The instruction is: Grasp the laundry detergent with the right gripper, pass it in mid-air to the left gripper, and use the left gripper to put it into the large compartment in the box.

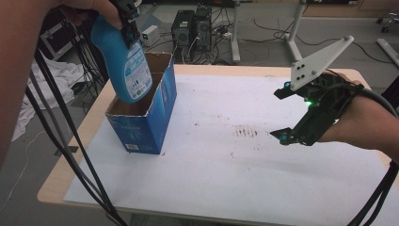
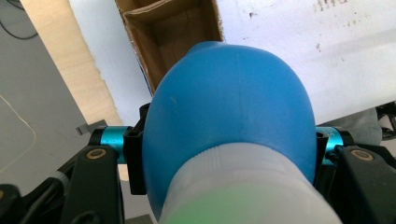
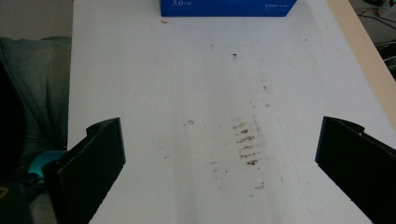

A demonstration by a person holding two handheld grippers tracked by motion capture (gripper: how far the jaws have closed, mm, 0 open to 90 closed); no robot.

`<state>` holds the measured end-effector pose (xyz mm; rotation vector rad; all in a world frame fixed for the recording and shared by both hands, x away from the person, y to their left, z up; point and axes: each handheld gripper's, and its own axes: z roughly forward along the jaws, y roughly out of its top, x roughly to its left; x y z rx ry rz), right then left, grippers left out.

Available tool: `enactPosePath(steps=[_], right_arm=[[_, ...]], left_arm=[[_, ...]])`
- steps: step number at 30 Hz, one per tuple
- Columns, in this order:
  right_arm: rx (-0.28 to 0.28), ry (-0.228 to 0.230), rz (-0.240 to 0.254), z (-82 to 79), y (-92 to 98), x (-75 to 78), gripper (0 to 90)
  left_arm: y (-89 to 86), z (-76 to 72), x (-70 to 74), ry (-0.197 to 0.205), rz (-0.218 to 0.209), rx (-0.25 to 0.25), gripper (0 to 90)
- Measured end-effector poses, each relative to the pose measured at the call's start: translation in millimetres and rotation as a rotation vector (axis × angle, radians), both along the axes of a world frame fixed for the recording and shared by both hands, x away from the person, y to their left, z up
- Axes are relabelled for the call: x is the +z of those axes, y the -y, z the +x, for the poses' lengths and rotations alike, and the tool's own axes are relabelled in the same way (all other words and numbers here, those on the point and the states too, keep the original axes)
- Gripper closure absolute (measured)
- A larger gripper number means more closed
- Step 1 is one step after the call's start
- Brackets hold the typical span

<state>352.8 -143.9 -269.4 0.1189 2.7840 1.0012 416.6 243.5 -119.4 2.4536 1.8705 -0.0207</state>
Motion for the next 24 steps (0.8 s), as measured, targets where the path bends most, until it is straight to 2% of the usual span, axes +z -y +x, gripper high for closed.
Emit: enactPosePath(steps=[6,14,18,24], right_arm=[[-0.008,0.004,0.004,-0.9,3.7,-0.1,0.6],[-0.016,-0.001,0.003,-2.5,5.6,-3.0,0.6],[-0.020,-0.003,0.007,-2.6,7.0,-5.7,0.6],[-0.033,-0.013,0.003,-1.7,9.5,-9.4,0.6]], left_arm=[[-3.7,8.9,-22.6,-0.021,0.010,0.002,38.6],[-5.5,19.7,-60.4,-0.047,0.018,-0.053,38.6],[-6.0,23.5,-82.3,-0.061,0.025,-0.120,38.6],[-6.5,25.8,-108.8,-0.080,0.027,-0.193,38.6]])
